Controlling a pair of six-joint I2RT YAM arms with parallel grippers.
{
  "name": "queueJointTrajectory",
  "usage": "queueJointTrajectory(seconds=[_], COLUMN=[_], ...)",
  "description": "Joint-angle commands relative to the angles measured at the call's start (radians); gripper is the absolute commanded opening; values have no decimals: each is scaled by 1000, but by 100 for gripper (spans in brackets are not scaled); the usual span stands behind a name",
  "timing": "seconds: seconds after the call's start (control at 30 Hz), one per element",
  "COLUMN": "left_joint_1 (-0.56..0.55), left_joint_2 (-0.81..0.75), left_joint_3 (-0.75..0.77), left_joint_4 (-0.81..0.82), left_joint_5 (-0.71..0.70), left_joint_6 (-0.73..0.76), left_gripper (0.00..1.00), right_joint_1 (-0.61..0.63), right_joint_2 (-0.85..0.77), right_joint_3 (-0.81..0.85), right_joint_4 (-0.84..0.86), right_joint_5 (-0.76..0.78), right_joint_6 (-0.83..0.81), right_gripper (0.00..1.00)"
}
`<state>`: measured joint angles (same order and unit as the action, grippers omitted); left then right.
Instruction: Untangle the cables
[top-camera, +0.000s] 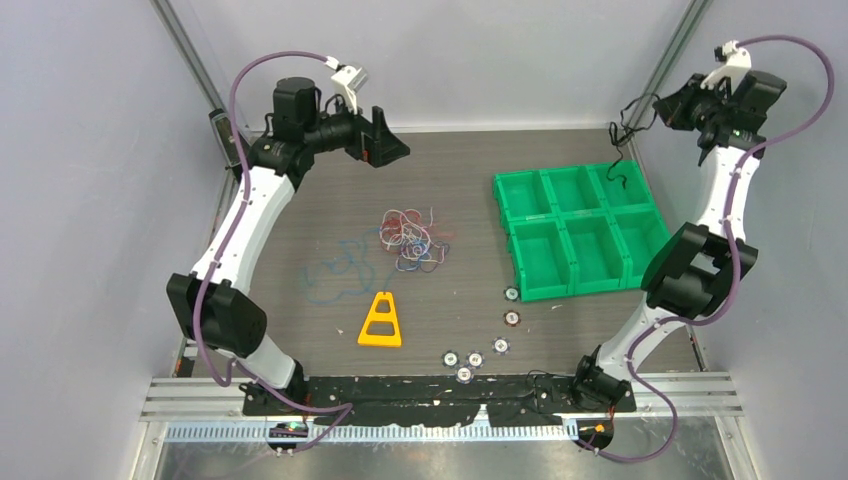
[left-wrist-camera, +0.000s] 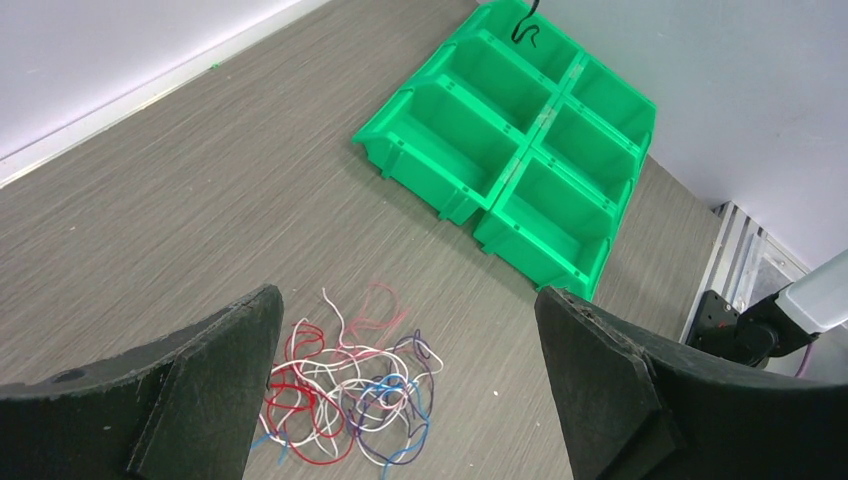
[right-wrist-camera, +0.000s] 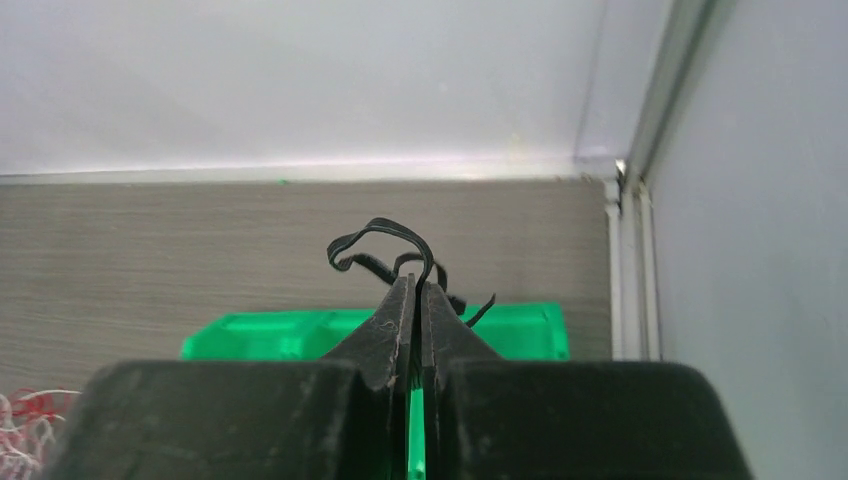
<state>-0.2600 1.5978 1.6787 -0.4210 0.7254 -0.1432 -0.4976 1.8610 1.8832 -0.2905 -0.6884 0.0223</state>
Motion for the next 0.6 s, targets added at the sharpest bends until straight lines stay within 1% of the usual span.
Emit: queueJointTrajectory(seconds=[0.0, 0.13, 0.23, 0.33, 0.47, 0.57], left_joint_1=[-3, -2, -3, -2, -2, -4], left_joint_2=[7, 11, 11, 10, 4, -5], left_joint_3=[47, 47, 41, 29, 9, 0], left_joint_4=[10, 6, 2, -1, -5, -21], left_joint_5=[1, -1, -2, -4, -10, -24], left_joint_6=[11, 8, 10, 8, -1, 14], left_gripper=[100, 100, 100, 100, 99, 100], right_joint_1=[-50, -94, -103, -100, -75, -27], right_joint_2=[-28, -62, -72, -55, 35, 117], right_joint_3=[-109, -192, -208, -213, -147, -54], right_joint_4=[27, -33, -147, -222, -277, -333], right_joint_5=[21, 42, 53, 65, 115, 167], right_joint_6=[-111, -219, -351, -420, -455, -484], right_gripper=[5, 5, 5, 5, 5, 5])
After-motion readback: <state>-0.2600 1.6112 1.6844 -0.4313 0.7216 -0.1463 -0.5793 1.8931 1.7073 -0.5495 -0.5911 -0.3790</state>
